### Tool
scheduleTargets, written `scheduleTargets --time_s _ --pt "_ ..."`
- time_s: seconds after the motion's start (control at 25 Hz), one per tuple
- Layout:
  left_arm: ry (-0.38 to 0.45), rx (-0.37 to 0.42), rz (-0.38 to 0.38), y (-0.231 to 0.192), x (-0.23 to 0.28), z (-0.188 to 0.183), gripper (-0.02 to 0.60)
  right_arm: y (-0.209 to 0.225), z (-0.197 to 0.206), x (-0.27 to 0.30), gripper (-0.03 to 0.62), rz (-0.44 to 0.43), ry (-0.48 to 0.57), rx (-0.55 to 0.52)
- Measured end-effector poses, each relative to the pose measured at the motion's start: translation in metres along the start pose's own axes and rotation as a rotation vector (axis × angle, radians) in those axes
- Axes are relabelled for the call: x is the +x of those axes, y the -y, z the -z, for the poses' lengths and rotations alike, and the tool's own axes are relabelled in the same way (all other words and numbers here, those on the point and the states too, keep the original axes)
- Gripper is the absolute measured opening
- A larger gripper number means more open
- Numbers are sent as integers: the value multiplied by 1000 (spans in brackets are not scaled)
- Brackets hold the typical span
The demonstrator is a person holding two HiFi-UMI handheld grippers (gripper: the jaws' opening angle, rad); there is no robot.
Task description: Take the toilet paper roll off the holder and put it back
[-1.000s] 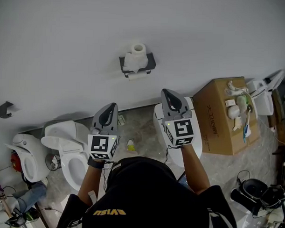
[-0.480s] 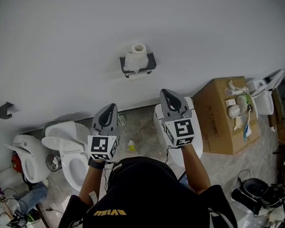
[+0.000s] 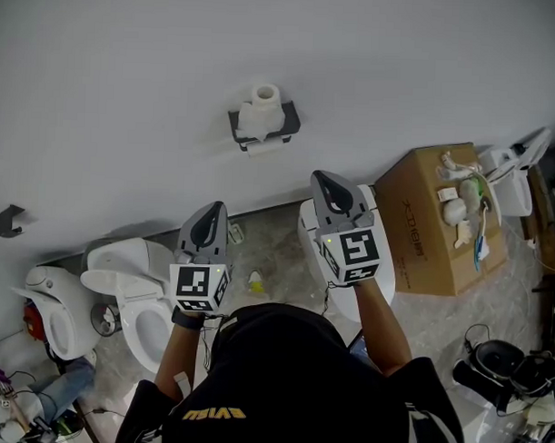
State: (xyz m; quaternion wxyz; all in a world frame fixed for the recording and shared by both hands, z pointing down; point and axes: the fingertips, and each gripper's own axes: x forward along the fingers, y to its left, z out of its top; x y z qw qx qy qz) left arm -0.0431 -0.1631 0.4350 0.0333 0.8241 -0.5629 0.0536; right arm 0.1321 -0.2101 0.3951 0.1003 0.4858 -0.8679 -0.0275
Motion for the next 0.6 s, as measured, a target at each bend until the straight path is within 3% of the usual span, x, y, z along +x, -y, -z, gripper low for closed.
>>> scheduleTargets --time_s 0.32,0.6 --pt "-21 -14 -12 -9 1 14 11 -7 -7 5 -6 -78 -17 -79" --pt "-25 -55 10 -8 15 37 11 24 -15 -6 -6 -46 -29 -145"
